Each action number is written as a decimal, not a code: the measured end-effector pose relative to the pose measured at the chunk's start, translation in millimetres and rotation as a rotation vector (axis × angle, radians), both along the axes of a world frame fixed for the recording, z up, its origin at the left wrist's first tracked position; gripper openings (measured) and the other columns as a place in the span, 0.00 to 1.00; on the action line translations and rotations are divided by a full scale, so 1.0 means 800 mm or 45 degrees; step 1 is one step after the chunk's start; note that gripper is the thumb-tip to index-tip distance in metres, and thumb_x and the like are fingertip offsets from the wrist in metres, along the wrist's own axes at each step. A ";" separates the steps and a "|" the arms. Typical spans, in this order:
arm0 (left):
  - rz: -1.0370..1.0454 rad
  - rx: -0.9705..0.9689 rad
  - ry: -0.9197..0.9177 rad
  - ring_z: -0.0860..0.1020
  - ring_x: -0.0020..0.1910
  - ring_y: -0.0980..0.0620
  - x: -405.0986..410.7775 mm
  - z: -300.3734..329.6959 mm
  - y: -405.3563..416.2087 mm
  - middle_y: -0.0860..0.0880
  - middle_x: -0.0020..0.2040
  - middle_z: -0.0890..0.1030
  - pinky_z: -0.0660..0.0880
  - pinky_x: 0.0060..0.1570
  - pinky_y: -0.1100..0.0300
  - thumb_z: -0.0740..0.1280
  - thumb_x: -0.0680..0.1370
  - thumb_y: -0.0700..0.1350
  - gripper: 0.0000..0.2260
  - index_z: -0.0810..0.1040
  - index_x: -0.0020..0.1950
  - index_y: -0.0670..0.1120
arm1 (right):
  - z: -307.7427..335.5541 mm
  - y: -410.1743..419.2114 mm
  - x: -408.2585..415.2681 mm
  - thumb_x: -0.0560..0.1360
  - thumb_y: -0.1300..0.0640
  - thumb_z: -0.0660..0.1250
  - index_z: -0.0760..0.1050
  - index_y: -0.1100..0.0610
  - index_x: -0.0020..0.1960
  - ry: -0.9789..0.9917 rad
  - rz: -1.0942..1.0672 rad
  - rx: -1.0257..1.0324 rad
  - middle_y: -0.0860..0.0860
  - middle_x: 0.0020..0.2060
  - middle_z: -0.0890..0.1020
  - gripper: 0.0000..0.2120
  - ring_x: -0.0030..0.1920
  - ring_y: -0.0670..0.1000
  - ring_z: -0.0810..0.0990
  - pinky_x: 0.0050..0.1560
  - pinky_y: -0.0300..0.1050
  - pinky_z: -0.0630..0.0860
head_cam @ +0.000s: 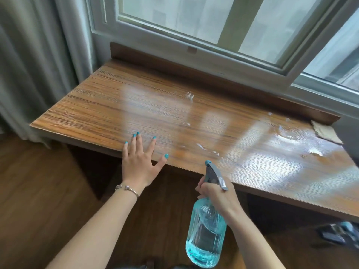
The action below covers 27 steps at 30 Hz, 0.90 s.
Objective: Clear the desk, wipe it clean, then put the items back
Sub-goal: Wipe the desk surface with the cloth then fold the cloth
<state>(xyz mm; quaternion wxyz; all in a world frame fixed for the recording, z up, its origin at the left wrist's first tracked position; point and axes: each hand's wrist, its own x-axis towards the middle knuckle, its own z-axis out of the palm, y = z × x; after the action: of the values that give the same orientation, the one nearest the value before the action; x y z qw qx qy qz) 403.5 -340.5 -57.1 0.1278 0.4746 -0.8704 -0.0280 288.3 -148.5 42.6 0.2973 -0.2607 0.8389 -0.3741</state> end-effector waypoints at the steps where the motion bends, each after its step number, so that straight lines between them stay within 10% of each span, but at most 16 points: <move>1: 0.002 0.004 0.011 0.54 0.77 0.40 0.000 0.000 0.000 0.39 0.77 0.58 0.53 0.74 0.42 0.43 0.76 0.71 0.34 0.59 0.78 0.55 | -0.001 -0.005 0.002 0.60 0.54 0.65 0.77 0.50 0.37 0.025 0.038 0.010 0.48 0.36 0.81 0.06 0.40 0.51 0.81 0.44 0.52 0.80; 27: -0.012 -0.070 0.056 0.60 0.75 0.38 -0.001 -0.009 -0.003 0.38 0.76 0.62 0.56 0.72 0.40 0.46 0.77 0.70 0.34 0.65 0.76 0.53 | -0.009 0.038 -0.057 0.68 0.56 0.68 0.76 0.56 0.44 -0.004 -0.270 0.094 0.55 0.42 0.81 0.06 0.41 0.54 0.83 0.48 0.56 0.79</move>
<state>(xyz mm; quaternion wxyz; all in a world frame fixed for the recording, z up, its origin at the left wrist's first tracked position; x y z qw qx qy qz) 403.0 -342.9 -64.4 0.1598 0.4659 -0.8701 -0.0151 242.4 -118.3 35.1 0.2666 -0.1587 0.8746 -0.3726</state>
